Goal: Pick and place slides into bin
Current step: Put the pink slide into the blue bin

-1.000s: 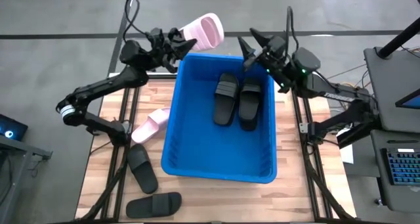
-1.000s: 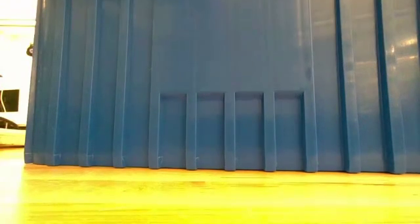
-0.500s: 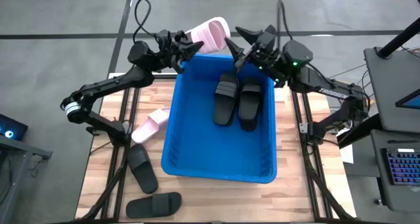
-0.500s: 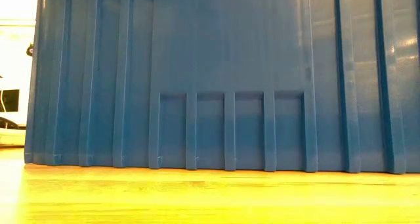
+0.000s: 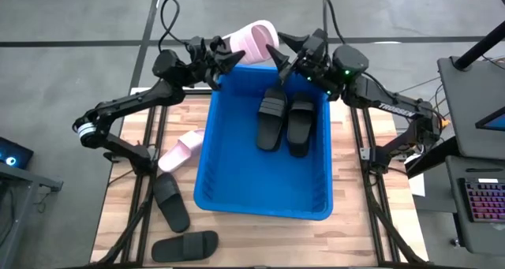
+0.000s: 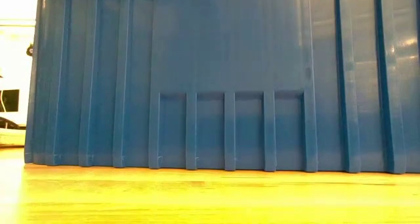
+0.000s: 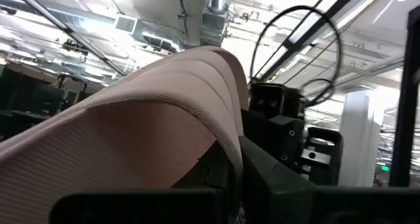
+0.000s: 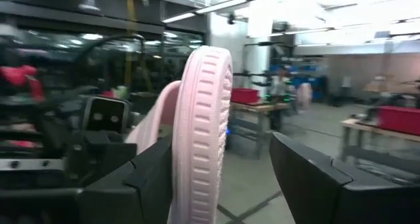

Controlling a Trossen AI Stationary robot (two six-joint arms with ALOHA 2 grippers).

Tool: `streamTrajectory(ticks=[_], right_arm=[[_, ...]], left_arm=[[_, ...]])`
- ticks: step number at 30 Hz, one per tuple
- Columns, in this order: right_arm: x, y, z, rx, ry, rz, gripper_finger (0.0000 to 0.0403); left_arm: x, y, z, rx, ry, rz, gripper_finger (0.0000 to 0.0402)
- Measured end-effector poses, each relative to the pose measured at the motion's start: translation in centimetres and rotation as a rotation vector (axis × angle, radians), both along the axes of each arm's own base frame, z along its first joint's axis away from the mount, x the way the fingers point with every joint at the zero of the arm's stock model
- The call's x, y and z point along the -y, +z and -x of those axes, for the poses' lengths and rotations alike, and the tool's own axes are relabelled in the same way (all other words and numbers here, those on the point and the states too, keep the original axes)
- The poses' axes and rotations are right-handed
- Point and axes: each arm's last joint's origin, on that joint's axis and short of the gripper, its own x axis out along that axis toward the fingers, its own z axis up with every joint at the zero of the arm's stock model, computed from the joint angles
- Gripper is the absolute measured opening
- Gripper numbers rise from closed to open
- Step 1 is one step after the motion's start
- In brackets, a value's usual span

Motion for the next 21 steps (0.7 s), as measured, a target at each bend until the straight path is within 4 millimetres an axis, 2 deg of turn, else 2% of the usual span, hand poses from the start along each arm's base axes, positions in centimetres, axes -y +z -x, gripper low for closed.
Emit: streamTrajectory(ticks=[3, 7, 10, 14, 17, 21], right_arm=[[0.3, 0.0, 0.0, 0.02, 0.08, -0.014, 0.021], [0.5, -0.1, -0.1, 0.022, 0.078, -0.03, 0.0174], [0.6, -0.2, -0.1, 0.013, 0.076, -0.034, 0.0124], [0.6, -0.1, 0.2, -0.004, 0.069, -0.032, 0.0034], [0.6, 0.1, 0.3, -0.012, 0.066, -0.033, 0.0031], [0.7, 0.5, 1.0, -0.026, 0.071, -0.09, 0.003]], left_arm=[[0.2, 0.3, 0.0, 0.001, -0.028, -0.022, 0.0], [0.4, 0.3, -0.1, -0.003, -0.044, -0.029, 0.0], [0.4, 0.3, -0.1, -0.007, -0.052, -0.031, 0.0], [0.5, 0.3, -0.1, -0.012, -0.102, 0.016, 0.0001], [0.5, 0.2, -0.1, -0.022, -0.135, 0.028, 0.0016], [0.8, 0.4, 0.2, -0.03, -0.129, -0.033, 0.0069]])
